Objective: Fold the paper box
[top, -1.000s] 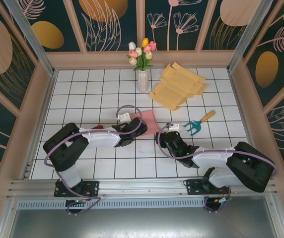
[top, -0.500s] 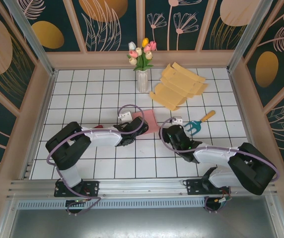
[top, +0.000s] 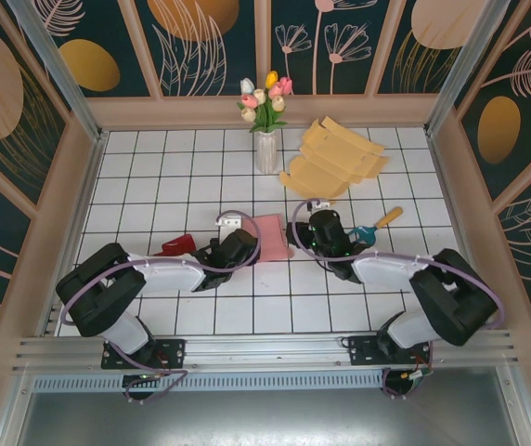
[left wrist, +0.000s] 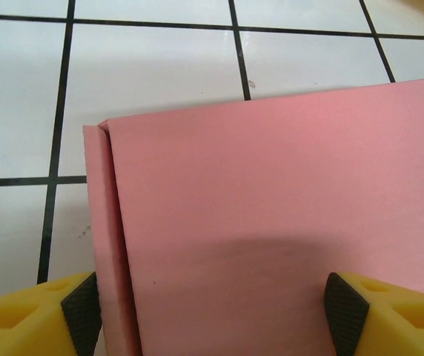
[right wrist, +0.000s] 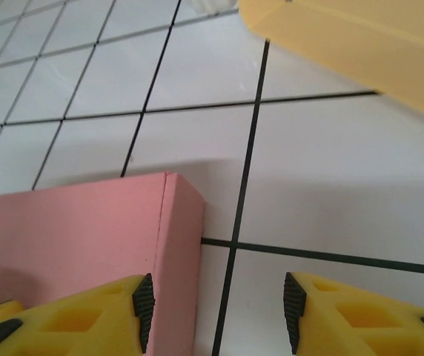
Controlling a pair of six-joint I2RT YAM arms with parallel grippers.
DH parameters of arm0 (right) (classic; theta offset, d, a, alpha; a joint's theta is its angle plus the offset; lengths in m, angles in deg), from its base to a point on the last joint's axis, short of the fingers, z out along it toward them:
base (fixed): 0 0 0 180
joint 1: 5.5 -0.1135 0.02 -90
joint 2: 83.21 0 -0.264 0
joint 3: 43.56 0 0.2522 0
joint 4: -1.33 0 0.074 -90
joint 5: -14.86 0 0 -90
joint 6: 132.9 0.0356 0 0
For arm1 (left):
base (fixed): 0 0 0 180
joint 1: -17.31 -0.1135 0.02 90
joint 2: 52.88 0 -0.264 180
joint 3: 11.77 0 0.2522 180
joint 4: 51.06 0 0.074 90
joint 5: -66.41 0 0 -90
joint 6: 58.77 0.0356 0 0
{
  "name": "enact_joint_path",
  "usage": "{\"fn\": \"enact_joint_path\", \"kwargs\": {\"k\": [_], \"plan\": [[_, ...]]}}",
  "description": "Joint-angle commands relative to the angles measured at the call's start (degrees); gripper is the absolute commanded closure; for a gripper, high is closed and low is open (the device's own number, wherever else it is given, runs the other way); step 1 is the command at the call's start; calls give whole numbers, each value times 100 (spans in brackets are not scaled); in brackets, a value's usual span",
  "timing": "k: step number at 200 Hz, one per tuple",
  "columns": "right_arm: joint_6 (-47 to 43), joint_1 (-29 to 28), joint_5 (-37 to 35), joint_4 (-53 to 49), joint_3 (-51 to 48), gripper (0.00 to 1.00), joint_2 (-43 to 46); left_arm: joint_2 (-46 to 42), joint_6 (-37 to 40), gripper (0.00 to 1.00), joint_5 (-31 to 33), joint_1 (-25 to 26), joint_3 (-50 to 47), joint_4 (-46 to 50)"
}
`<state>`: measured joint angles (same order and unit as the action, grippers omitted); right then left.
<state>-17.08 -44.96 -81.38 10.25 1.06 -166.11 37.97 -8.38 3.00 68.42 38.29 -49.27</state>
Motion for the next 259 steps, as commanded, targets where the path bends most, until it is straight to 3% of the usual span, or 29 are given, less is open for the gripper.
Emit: {"fn": "enact_joint_path", "kwargs": {"k": [1, 48, 86, 104, 133, 164, 187, 220, 259], "plan": [[25, 0, 471, 446, 139, 48, -342, 45, 448, 21, -170, -20, -62, 396], [41, -142, 476, 657, 253, 48, -886, 233, 292, 21, -107, -16, 75, 469], [242, -278, 127, 757, 155, 51, -1091, -176, -152, 19, -108, -22, 251, 758], [304, -354, -44, 799, 76, 53, -1112, -535, -610, 16, 4, -15, 324, 1072], [411, -507, -321, 809, -31, 53, -1132, -1182, -1853, 1, 201, -20, 287, 1714], [567, -614, -451, 861, -140, 53, -1107, -1624, -2989, 1, -59, -16, 109, 2087], [600, -657, -498, 846, -140, 53, -1104, -1508, -3579, 1, -371, -18, 218, 2458], [608, -668, -489, 801, -115, 53, -1148, -1124, -3776, 1, -788, -20, 499, 2627], [583, -668, -458, 809, -140, 53, -1142, -697, -3849, 1, -710, -26, 807, 2770]]}}
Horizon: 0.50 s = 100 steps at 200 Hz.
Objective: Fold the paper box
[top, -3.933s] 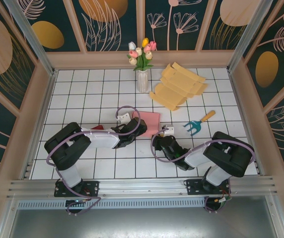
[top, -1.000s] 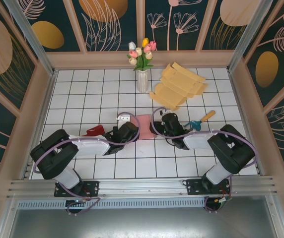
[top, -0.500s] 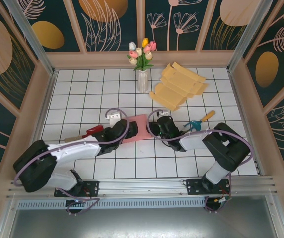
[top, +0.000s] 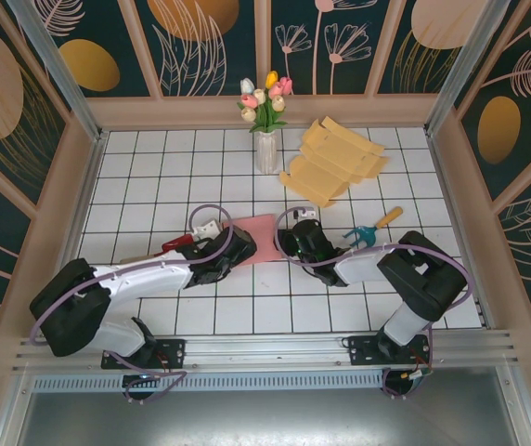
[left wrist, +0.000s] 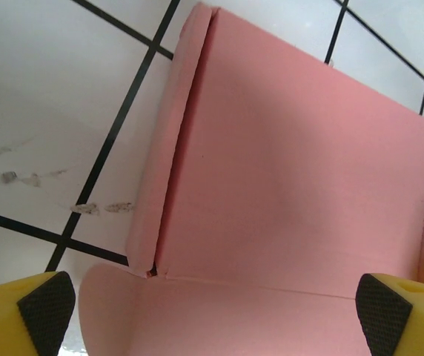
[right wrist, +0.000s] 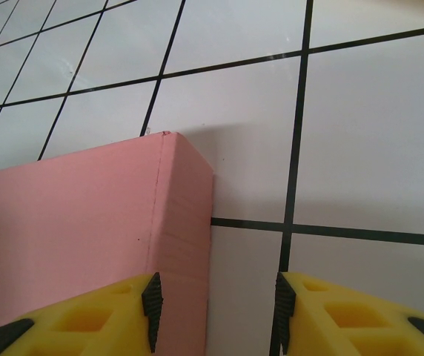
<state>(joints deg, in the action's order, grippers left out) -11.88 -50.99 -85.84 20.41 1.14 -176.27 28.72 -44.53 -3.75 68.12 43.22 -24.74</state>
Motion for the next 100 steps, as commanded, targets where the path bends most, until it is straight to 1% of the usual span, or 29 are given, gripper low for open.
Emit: {"fn": "enact_joint_path", "kwargs": {"k": [1, 23, 59, 100], "plan": [[58, -65, -7, -208, -149, 53, -126, 244, -240, 1, -29, 6, 319, 326], [29, -65, -10, -228, -175, 53, -88, 438, -378, 1, 44, -8, 467, 433], [18, -65, -25, -199, -211, 53, -78, 656, -557, 1, -97, -64, 671, 461], [9, -65, -3, -165, -220, 53, -104, 831, -539, 1, -16, -124, 743, 529]]}}
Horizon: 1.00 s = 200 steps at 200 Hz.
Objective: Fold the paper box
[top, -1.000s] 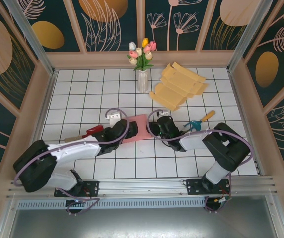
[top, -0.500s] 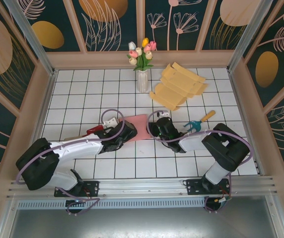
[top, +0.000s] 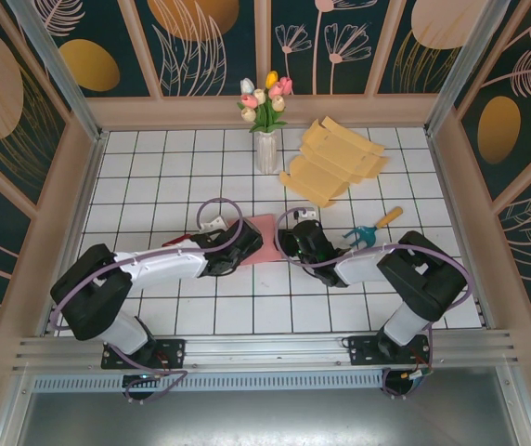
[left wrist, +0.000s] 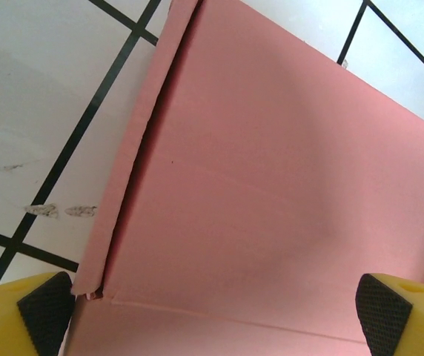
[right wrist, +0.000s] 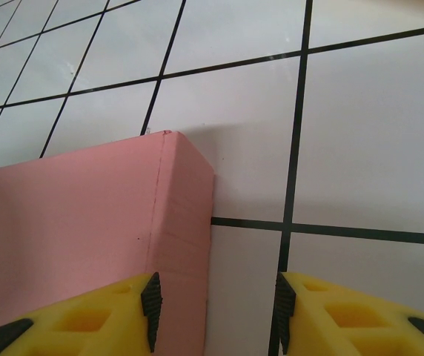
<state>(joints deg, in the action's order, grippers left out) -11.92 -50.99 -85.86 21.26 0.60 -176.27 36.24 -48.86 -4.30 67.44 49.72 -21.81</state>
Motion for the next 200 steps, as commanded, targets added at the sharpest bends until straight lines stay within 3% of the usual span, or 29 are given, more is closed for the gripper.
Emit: {"fn": "enact_joint_path", "kwargs": {"k": [1, 110, 200], "plan": [[13, -65, -1, -250, -170, 53, -101, 79, -109, 1, 44, -56, 91, 240], [57, -65, -16, -171, -200, 53, -159, -50, -7, 11, -66, -165, -114, 71], [44, -65, 0, -113, -271, 53, -157, -57, 64, 8, -348, -588, -333, -356]]}}
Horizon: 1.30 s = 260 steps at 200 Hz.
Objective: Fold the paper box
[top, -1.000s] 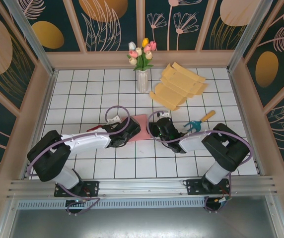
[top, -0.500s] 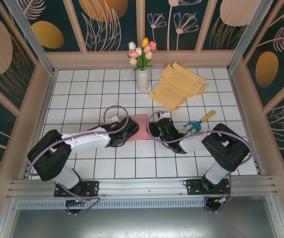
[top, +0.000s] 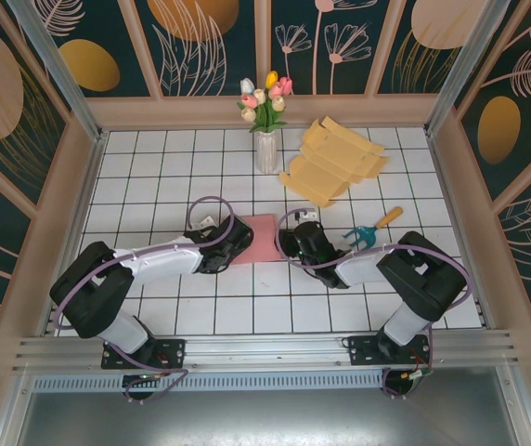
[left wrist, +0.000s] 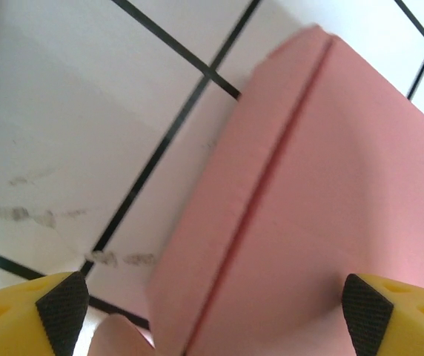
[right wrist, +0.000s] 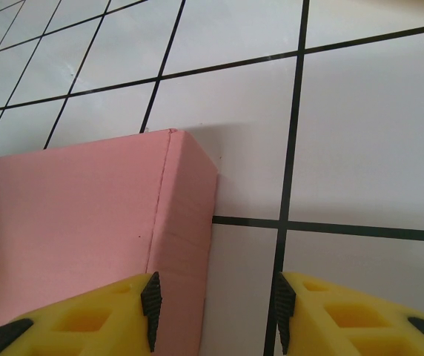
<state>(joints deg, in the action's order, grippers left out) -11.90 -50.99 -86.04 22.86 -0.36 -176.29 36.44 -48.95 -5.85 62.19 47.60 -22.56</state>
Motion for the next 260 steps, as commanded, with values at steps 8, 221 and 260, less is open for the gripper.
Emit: {"fn": "enact_joint_path", "kwargs": {"k": [8, 221, 260], "plan": [[29, -65, 21, -280, -167, 53, -163, -83, 62, 7, -270, -65, -128, -369], [28, -65, 96, -191, -112, 53, -394, -87, -226, 7, -426, -63, 230, 158], [38, -65, 101, -161, -130, 54, -413, 165, -279, 10, -479, -61, 195, 41]]}}
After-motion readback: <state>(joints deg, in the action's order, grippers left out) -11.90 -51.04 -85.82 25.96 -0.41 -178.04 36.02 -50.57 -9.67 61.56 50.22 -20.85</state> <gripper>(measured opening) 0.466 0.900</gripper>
